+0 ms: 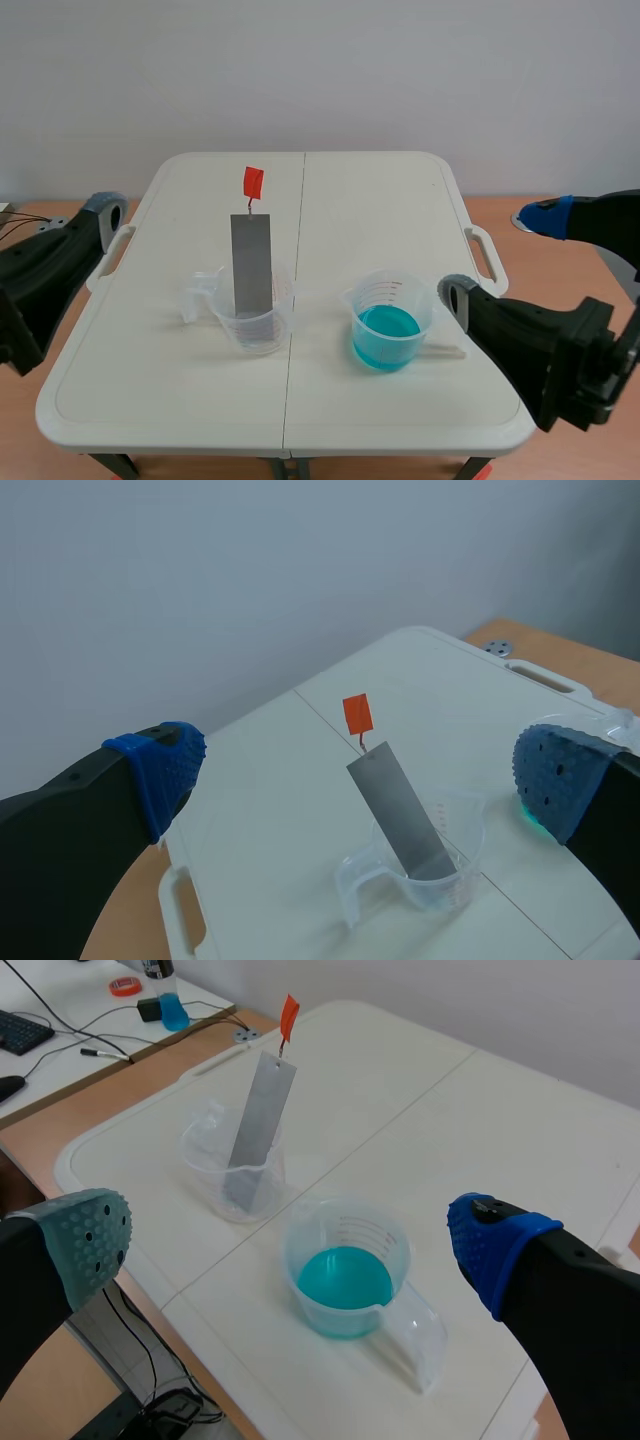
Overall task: Hold the metal plate by the orange handle, dip it into the blue solution, take it out and point at it, then put the plate back in the beaker on the left.
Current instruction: 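Return to the home posture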
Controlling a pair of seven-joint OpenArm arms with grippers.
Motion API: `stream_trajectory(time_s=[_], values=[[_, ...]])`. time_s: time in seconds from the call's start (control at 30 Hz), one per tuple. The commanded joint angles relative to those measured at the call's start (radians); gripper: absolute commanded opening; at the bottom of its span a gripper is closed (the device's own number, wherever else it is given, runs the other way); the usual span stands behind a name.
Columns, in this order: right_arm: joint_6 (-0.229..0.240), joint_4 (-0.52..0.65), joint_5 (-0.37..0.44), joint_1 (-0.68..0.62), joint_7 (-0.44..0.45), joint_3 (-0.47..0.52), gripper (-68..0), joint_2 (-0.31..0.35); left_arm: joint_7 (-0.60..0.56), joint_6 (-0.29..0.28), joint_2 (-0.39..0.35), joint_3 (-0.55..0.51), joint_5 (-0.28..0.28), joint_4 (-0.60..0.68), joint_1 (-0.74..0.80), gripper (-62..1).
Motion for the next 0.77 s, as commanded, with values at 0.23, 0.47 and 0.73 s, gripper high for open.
stream_trajectory(time_s=[0.23,0.47,0.73], values=[[0.0,0.016,0.011,0.002,0.027,0.036,-1.2,0.0,-0.013,0.004,0.005,0.001,-0.01,0.003,0.002,1.4],[0.0,0.016,0.011,0.002,0.026,0.036,-1.2,-0.001,-0.01,0.004,0.005,0.001,-0.01,0.003,0.002,1.4],[0.0,0.016,0.011,0.002,0.026,0.036,-1.2,-0.001,0.008,0.004,0.005,0.001,-0.01,0.002,0.002,1.4]])
